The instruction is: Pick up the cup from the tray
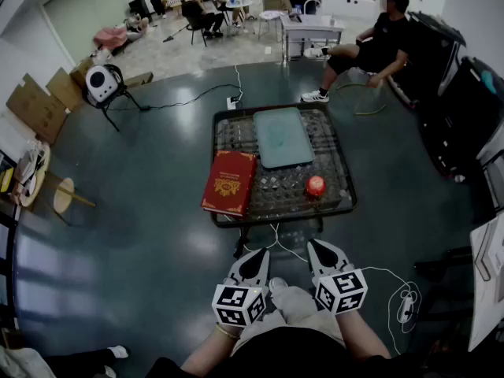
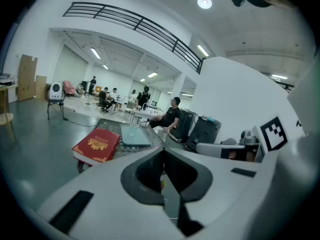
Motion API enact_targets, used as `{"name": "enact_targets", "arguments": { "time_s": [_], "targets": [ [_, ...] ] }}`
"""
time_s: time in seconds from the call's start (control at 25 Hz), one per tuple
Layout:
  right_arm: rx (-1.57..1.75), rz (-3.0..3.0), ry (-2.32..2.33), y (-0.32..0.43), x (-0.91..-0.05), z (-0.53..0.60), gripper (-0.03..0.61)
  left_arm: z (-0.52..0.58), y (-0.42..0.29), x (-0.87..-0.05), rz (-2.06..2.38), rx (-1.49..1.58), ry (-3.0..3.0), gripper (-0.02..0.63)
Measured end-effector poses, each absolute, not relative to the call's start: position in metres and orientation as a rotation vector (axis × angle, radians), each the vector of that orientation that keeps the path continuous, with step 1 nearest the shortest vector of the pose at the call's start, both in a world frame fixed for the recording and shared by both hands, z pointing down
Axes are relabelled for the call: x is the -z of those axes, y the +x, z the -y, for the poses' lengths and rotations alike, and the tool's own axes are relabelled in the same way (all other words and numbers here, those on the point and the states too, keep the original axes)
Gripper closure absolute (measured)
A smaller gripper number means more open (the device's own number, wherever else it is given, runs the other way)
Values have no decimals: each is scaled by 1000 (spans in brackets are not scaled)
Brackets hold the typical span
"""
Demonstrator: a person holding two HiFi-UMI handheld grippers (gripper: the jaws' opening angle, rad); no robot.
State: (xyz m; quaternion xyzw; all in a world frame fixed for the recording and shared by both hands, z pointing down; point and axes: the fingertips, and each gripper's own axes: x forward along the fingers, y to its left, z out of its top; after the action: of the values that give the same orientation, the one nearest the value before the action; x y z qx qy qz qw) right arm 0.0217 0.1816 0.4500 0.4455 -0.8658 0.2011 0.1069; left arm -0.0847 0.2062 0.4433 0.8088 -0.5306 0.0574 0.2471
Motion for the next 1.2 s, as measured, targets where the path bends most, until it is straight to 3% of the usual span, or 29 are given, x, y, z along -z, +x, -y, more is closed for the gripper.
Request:
{"name": "enact_targets", "arguments": {
  "time_s": [0.48,1.2],
  "targets": [
    [-508,2639,1142,60,-428,-290,577,-316,-16,-443,1602,-222,2114,606],
    [-579,2688,1122,116,-425,-283,577,-302,25,-434,1692,-223,2076,606]
  ]
}}
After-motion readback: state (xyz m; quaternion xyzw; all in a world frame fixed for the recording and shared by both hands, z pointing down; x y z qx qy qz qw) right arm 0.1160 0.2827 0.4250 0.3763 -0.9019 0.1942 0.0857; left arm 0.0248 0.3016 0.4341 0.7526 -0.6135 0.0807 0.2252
